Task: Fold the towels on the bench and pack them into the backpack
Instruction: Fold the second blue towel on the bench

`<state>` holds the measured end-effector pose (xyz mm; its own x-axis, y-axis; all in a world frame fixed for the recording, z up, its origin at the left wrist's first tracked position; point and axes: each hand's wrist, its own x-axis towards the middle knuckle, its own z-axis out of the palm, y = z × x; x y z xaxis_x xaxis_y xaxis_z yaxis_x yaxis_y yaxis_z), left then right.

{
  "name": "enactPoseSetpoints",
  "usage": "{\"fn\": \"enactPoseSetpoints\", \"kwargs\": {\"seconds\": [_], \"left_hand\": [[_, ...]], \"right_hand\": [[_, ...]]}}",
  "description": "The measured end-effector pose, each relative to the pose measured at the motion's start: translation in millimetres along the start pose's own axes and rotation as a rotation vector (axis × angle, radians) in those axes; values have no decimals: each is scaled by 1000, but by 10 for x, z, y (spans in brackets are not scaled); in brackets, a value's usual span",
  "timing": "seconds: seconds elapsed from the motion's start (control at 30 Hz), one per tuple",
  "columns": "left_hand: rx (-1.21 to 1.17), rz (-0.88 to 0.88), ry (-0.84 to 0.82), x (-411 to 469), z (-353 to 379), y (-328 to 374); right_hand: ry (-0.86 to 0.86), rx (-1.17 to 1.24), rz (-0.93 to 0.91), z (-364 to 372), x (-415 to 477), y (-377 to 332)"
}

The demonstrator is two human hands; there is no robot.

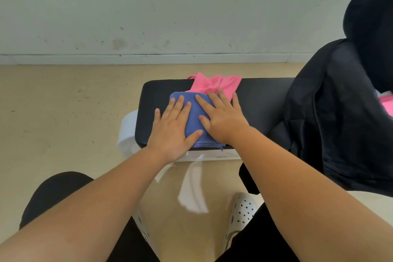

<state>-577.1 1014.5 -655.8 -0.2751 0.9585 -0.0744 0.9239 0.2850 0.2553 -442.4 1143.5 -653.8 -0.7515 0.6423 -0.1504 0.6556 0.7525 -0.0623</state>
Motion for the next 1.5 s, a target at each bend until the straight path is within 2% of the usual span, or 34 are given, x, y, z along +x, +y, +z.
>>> {"fn": "enactPoseSetpoints", "kwargs": {"seconds": [0.1, 0.17, 0.27, 0.4, 0.53, 0.63, 0.73, 0.87, 0.93, 1.07, 1.17, 1.23, 1.33, 1.5], "left_hand": [[-171, -164, 220, -132, 44, -125], [-149, -268, 274, -186, 39, -195], [-160, -359, 230, -193, -34, -214], [-455, -456, 124, -127, -172, -153], [-668, -511, 120, -67, -273, -123], [-773, -547, 158, -46, -350, -220], [-820, -566, 158, -25, -490, -426], [-666, -494, -86, 42, -646, -709], [-563, -456, -149, 112, -673, -774], [-89, -344, 7, 166, -647, -618], [88, -170, 105, 26, -484, -301], [140, -110, 48, -84, -316, -101], [193, -112, -91, -191, -75, 51], [267, -59, -96, -189, 23, 2]], "right_hand": [[68, -20, 34, 13, -91, -20], [141, -10, 65, 13, -168, -71], [190, 43, 104, 26, -250, -120], [179, 112, 136, -52, -192, -120], [69, 253, 92, -152, -30, -87], [-32, 376, 133, -197, -6, -67], [-90, 343, 152, -192, -47, -44], [-56, 209, 141, -186, -52, 6], [-72, 74, 116, -175, -60, 27], [-2, -10, 133, -162, -37, 5], [65, -42, 133, -166, -18, -32], [91, -58, 121, -181, -34, -54], [65, -58, 112, -211, -63, -72], [-130, -162, 181, -314, -258, 16]]}}
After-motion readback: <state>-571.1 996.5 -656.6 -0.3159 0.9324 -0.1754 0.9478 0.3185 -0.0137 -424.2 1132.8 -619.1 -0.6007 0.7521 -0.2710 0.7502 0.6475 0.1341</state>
